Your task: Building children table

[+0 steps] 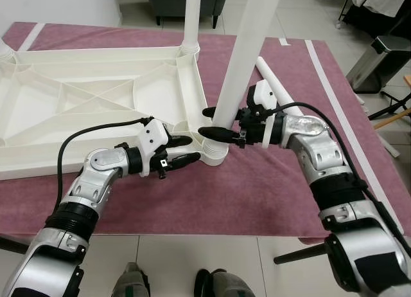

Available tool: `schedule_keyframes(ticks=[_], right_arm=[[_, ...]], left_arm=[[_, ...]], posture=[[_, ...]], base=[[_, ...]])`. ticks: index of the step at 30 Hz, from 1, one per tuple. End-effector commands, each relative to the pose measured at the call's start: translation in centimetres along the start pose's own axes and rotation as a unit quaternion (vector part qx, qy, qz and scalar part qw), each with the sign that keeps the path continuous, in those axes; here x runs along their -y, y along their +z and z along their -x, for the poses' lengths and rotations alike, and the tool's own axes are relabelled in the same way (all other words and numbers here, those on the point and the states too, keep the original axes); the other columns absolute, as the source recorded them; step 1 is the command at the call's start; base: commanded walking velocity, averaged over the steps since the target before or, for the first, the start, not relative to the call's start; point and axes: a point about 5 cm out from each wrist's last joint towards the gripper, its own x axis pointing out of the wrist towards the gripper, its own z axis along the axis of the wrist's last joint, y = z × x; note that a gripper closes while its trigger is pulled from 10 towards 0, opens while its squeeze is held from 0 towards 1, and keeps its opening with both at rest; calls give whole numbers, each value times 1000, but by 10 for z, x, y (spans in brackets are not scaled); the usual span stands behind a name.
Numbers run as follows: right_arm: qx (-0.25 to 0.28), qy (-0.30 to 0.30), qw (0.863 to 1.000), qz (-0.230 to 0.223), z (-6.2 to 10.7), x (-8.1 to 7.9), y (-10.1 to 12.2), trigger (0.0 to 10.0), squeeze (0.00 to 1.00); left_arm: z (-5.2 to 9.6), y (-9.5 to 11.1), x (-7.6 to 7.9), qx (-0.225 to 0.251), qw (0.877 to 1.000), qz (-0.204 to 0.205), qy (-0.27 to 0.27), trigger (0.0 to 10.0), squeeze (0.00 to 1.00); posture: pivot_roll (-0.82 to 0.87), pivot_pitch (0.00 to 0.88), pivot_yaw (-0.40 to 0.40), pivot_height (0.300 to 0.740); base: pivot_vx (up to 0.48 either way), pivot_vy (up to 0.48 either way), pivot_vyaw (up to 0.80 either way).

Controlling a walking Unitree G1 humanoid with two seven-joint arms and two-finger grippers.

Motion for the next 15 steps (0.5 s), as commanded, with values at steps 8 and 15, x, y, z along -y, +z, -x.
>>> schedule_keyframes(ticks=[8, 15], right_arm=[[-61, -88, 993, -50, -5, -17, -34, 0, 0], [-88, -173, 978, -78, -4, -16, -45, 0, 0]], left_arm=[[3, -6, 6, -10, 999, 10, -37, 10000, 0], [2, -6, 6, -11, 999, 12, -38, 10000, 0]], posture=[[51, 168, -30, 740], [51, 175, -27, 740]], base=[[0, 0, 0], [0, 0, 0]])
